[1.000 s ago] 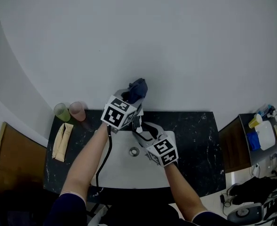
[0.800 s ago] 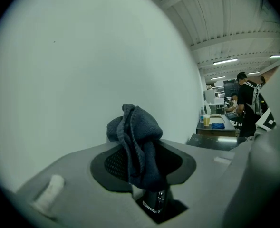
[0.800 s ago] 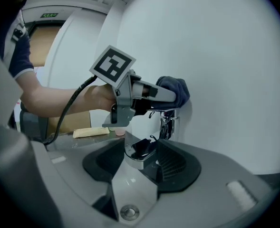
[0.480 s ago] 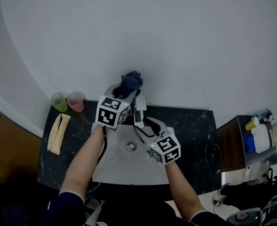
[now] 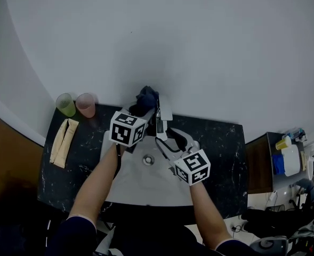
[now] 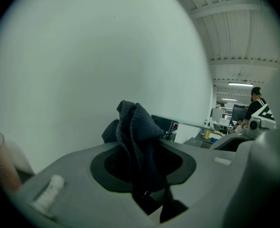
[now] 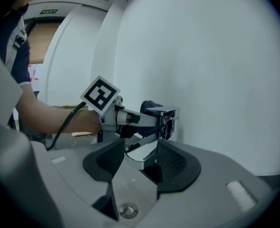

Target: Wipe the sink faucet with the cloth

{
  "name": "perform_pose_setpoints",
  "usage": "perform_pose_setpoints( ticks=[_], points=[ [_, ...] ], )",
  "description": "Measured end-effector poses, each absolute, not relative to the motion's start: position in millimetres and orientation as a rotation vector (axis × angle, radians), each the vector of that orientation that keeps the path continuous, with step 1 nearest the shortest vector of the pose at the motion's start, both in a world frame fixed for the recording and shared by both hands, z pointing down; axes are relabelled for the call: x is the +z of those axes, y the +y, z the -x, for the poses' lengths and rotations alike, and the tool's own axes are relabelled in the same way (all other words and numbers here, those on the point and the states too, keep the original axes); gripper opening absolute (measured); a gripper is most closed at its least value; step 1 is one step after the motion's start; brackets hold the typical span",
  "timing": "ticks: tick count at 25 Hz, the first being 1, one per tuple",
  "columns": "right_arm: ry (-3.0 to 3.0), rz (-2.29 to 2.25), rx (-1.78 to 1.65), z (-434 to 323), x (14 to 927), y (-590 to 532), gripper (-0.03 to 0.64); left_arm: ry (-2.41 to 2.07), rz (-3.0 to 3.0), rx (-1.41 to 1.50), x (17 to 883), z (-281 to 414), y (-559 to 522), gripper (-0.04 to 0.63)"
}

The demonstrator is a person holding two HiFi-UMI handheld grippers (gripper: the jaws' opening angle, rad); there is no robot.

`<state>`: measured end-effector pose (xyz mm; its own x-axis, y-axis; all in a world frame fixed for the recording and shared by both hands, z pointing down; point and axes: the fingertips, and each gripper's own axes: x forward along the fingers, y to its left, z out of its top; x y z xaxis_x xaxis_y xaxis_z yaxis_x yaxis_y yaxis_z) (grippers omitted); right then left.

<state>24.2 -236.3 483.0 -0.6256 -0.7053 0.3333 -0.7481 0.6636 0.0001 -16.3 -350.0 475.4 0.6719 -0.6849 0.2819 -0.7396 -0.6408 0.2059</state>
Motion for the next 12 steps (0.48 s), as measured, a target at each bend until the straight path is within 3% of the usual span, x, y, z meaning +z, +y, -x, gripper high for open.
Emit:
perform_pose_setpoints(
  ticks=[12],
  points=[
    [-2.570,-1.166,0.198,-25,482,-238,0.227,-1.047,-2.476,0.598,555,11,-348,0.137]
  ],
)
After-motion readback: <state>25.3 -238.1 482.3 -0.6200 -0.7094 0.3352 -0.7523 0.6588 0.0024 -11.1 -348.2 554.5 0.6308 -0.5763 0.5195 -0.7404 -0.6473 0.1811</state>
